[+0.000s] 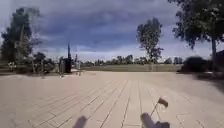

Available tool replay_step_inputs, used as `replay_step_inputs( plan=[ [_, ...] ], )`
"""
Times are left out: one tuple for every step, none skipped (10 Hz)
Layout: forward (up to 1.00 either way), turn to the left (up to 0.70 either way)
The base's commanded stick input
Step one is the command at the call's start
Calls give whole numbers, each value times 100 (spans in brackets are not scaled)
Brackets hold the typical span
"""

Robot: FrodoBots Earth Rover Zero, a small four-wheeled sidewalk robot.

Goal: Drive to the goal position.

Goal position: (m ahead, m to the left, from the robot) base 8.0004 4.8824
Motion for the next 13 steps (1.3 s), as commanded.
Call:
replay_step_inputs(
  plan=[
    [100,0],
    [100,0],
    [100,0],
    [100,0],
    [100,0],
    [100,0],
    [100,0],
    [100,0],
    [100,0],
    [100,0],
    [100,0],
    [100,0],
    [100,33]
  ],
)
